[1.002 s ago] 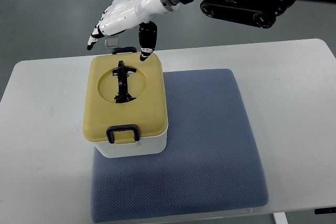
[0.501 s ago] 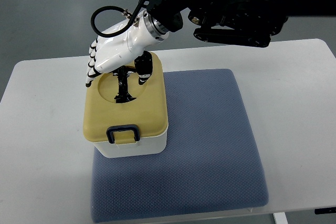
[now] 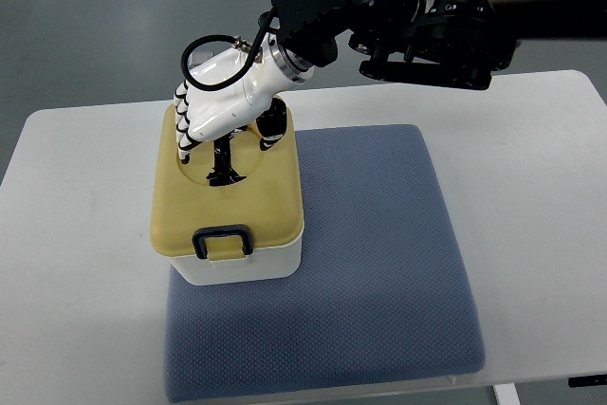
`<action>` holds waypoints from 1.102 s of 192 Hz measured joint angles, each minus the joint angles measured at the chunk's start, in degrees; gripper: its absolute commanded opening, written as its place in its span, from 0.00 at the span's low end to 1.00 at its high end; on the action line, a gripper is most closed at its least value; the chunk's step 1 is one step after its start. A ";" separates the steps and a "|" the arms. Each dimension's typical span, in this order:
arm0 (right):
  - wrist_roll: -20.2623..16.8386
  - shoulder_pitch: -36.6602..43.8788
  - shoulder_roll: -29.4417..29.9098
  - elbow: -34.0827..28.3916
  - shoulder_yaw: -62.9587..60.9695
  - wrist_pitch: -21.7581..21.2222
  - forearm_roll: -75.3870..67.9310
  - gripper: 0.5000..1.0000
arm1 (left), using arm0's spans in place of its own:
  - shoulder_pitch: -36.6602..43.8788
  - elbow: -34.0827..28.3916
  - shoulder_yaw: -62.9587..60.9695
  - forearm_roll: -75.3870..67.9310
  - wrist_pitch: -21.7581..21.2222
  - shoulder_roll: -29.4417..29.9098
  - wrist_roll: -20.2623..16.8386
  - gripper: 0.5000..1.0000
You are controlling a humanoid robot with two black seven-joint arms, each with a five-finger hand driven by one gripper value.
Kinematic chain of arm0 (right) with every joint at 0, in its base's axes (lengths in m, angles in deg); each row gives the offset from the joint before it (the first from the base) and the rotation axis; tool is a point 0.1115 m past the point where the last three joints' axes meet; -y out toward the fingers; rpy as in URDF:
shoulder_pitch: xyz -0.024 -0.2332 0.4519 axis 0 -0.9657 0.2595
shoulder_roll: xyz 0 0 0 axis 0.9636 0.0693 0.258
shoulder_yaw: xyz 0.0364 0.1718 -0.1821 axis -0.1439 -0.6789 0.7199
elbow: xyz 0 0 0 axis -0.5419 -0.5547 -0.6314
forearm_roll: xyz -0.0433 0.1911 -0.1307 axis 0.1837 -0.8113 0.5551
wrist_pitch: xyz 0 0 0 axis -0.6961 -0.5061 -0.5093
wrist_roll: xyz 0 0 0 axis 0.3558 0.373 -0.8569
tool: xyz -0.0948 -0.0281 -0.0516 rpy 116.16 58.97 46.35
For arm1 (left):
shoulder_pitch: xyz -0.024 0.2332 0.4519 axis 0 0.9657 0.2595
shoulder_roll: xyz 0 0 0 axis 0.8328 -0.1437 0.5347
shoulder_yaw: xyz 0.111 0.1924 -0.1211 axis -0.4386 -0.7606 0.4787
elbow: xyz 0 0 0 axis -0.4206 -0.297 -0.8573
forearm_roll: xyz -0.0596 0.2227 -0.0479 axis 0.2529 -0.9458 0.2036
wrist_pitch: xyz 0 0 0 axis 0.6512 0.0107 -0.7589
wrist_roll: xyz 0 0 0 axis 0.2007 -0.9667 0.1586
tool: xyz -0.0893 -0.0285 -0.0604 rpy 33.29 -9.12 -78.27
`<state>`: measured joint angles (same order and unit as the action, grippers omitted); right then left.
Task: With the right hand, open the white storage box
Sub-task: 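Lower the right hand and close its fingers around the black lid handle, then lift the yellow lid off the white box with the right hand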
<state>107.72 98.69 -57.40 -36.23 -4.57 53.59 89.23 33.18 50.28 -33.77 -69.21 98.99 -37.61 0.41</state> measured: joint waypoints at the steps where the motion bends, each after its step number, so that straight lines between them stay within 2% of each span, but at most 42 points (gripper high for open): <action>1: 0.00 -0.04 0.00 0.04 0.00 0.01 0.04 0.66 | 0.00 0.00 0.00 0.00 0.00 0.00 0.00 1.00; 63: 0.00 -2.49 0.00 2.24 0.03 0.84 2.17 0.52 | 0.00 0.00 0.00 0.00 0.00 0.00 -0.01 1.00; 119: 0.00 -3.16 0.00 2.29 -0.33 4.60 2.38 0.38 | 0.00 0.00 0.00 0.00 -0.02 0.00 -0.02 1.00; 211: 0.00 -4.21 0.00 2.20 -0.78 5.89 2.15 0.33 | 0.00 0.00 0.00 0.00 -0.03 0.00 -0.03 1.00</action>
<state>107.72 94.47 -57.40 -34.02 -5.35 59.48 91.38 33.18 50.28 -33.77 -69.21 98.96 -37.61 0.39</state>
